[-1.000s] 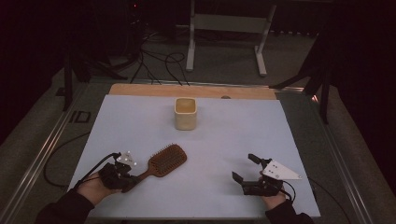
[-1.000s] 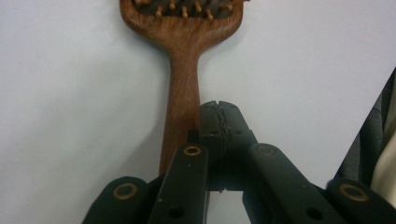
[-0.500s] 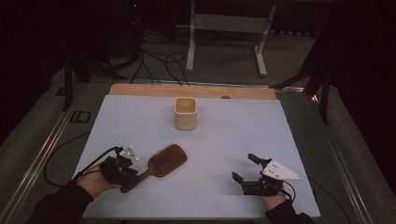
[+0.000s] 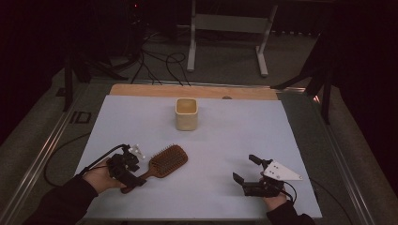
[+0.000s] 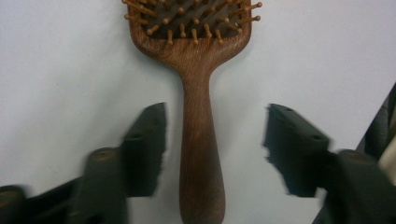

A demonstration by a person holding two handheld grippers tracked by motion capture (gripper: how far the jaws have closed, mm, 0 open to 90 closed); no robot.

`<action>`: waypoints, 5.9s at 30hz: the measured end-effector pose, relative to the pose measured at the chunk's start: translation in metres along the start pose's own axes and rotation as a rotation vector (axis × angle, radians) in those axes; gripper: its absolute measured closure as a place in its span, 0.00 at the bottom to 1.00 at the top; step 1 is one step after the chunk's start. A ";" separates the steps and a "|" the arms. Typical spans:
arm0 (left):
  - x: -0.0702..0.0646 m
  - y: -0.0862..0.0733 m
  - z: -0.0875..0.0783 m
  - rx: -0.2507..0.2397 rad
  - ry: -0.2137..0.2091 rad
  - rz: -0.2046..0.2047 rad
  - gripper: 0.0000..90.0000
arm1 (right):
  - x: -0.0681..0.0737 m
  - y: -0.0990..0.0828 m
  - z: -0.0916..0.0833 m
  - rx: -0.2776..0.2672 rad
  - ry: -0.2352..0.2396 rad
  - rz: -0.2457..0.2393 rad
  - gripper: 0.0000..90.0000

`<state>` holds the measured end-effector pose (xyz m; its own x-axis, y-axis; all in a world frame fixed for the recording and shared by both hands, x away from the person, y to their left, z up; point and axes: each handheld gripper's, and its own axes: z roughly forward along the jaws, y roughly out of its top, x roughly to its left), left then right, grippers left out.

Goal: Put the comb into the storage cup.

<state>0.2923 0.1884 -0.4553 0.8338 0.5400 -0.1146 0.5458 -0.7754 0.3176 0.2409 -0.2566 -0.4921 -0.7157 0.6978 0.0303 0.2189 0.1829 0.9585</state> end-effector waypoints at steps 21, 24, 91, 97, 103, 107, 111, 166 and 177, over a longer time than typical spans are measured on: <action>0.001 0.026 0.024 0.139 -0.029 0.033 0.02 | 0.000 0.000 0.000 -0.001 0.001 0.000 0.10; 0.004 0.027 0.027 0.148 -0.021 0.038 0.04 | 0.000 0.000 0.000 -0.001 0.001 0.000 0.10; 0.005 0.024 0.037 0.100 0.062 -0.019 0.83 | -0.001 0.000 -0.001 -0.002 -0.002 0.004 0.10; 0.003 0.023 0.032 0.047 0.062 -0.023 0.83 | -0.001 0.000 -0.001 -0.002 -0.002 0.007 0.10; 0.004 0.022 0.021 -0.048 0.057 -0.034 0.83 | -0.001 0.000 -0.001 -0.001 -0.001 0.007 0.10; 0.005 0.022 0.013 -0.102 0.057 -0.047 0.83 | -0.001 0.000 -0.001 0.000 -0.001 0.008 0.10; 0.005 0.022 0.007 -0.164 0.054 -0.042 0.83 | -0.001 0.000 -0.001 0.001 -0.001 0.009 0.10; -0.030 0.039 0.029 -0.608 0.074 -0.053 0.82 | 0.000 -0.001 0.005 0.035 -0.009 0.019 0.10; -0.034 0.024 0.037 -0.644 0.115 -0.095 0.82 | 0.002 0.009 0.001 0.032 -0.039 0.021 0.10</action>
<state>0.2805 0.1395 -0.4790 0.7510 0.6554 -0.0800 0.4280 -0.3909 0.8149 0.2417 -0.2526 -0.4838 -0.6849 0.7276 0.0384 0.2550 0.1900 0.9481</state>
